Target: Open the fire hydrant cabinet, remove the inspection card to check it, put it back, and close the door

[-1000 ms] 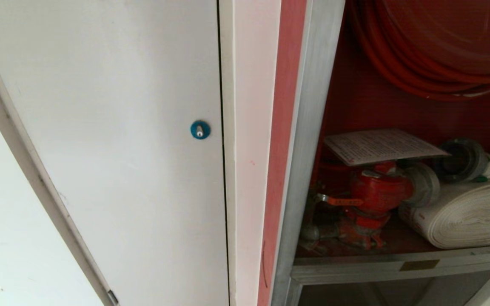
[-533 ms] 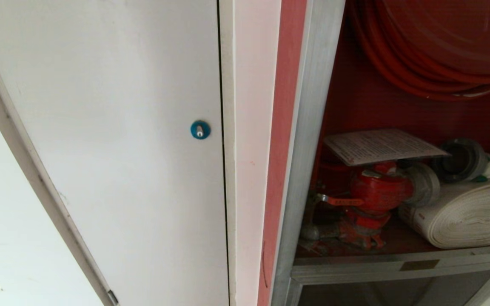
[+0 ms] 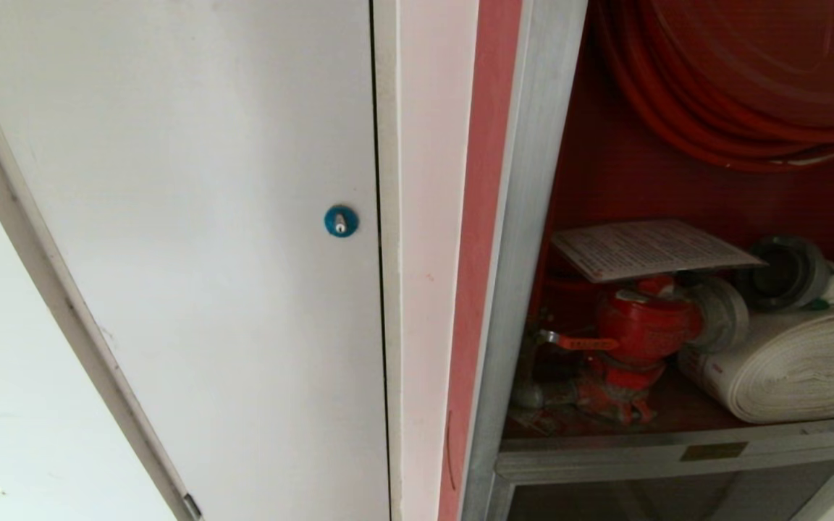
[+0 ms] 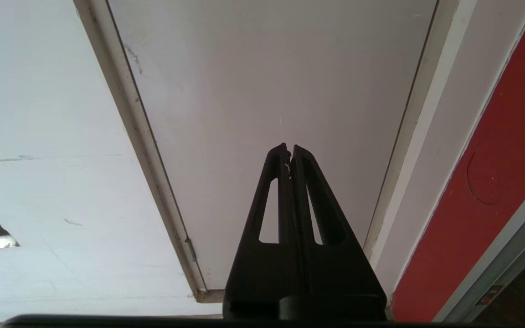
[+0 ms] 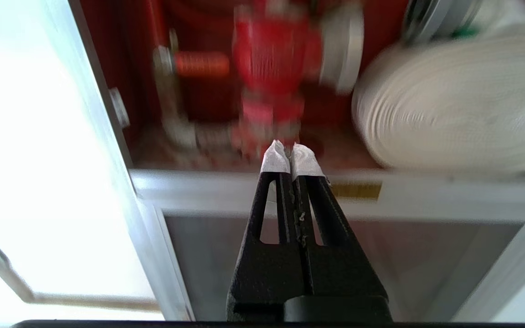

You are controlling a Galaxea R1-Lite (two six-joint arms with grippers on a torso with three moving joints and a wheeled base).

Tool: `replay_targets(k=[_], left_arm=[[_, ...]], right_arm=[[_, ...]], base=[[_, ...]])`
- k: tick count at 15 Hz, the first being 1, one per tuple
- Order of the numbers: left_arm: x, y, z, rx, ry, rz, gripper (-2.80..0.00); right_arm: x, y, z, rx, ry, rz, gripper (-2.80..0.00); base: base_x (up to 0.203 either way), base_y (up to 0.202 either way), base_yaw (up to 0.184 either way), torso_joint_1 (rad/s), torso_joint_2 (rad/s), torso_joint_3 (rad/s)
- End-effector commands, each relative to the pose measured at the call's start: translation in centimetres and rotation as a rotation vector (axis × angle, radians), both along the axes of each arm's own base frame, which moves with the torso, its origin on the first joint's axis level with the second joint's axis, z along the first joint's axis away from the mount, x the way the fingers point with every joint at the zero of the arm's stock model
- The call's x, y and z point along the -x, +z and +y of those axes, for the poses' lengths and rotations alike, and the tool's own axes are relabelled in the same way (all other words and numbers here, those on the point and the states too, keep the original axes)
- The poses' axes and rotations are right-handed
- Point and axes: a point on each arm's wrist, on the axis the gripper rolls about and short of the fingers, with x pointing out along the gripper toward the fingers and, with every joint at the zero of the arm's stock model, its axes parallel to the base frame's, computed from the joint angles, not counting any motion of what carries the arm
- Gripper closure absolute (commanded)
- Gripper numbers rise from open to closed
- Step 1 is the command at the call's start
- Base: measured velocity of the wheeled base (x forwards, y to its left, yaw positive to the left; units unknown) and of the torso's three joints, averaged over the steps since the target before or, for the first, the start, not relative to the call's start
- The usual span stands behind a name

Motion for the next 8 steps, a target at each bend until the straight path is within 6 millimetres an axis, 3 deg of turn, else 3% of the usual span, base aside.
replay_targets(k=[1,4,8], left_arm=[[0.0,-0.2,0.0,-0.001,0.000,0.005,0.00],[0.0,-0.2,0.0,0.000,0.000,0.005,0.00],[0.0,-0.2,0.0,0.000,0.000,0.005,0.00]], right_arm=[[-0.5,-2.2,0.0,0.025,0.001,0.019,0.00],[-1.4,-4.0,0.0,0.104,-0.015,0.007,0.00],[-1.5,-4.8,-0.1,0.114,-0.032,0.071,0.00]], base=[[0.000,0.000,0.000,0.000,0.00,0.000],[0.000,0.000,0.000,0.000,0.00,0.000],[0.000,0.000,0.000,0.000,0.00,0.000]])
